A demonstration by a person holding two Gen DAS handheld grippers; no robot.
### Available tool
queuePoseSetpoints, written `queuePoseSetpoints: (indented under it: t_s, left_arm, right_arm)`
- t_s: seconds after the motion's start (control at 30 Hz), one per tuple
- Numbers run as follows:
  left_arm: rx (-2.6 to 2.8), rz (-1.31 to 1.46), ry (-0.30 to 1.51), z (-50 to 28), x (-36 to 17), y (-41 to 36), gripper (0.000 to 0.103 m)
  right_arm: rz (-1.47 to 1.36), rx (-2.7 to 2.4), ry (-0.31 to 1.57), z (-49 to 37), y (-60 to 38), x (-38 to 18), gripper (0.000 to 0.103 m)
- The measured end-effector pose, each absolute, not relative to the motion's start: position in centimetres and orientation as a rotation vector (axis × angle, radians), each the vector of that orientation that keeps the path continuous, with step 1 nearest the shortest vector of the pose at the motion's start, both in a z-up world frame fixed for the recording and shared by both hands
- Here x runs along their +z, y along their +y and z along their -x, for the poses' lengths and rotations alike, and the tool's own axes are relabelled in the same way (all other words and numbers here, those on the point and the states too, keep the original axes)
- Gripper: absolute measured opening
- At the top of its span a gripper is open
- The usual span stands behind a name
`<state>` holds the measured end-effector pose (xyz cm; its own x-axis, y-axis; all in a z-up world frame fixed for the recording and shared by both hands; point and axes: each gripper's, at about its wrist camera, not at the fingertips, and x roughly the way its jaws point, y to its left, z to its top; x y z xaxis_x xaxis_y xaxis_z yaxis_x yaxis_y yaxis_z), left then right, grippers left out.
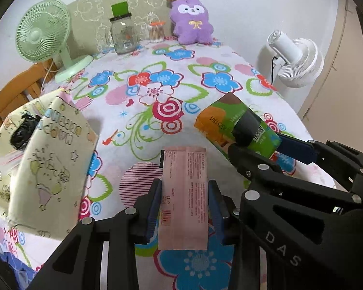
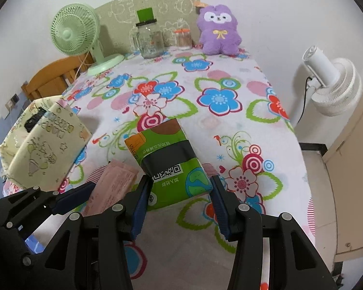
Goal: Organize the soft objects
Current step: 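Carry the pink slip and green tissue pack over the yellow box with both tools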
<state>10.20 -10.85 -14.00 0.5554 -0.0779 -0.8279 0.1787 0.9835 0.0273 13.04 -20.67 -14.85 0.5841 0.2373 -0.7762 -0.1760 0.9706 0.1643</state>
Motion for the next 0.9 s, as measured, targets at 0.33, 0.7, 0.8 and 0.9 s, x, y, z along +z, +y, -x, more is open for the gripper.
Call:
queuePoseSetpoints:
  t_s: [0.33,0.7,0.8,0.9]
  left_arm:
    - [-0.138,-0.122,0.886,-8.2,-10.8,-9.9,0.038]
    - [-0.149,-0.095,0.827,-6.9,-7.7,-8.8,0.038]
    - [-0.148,-0.095,0.803,-6.4,-6.8,-8.5,0.038]
    - [-0.146,-0.094,0.781,-6.0,-5.9,-8.2,0.038]
  right_arm:
    - [-0.074,0.203,0.836,-10.6,-20.0,-11.1,0.052]
    - [-0.093,0.154,0.796,-8.8,-19.5,-7.7,0.052]
    - [-0.099,0.154,0.784,-8.4,-19.3,-6.7,0.052]
    - [-0.099,0.155,0.768,-8.1,-18.9,-5.7,0.052]
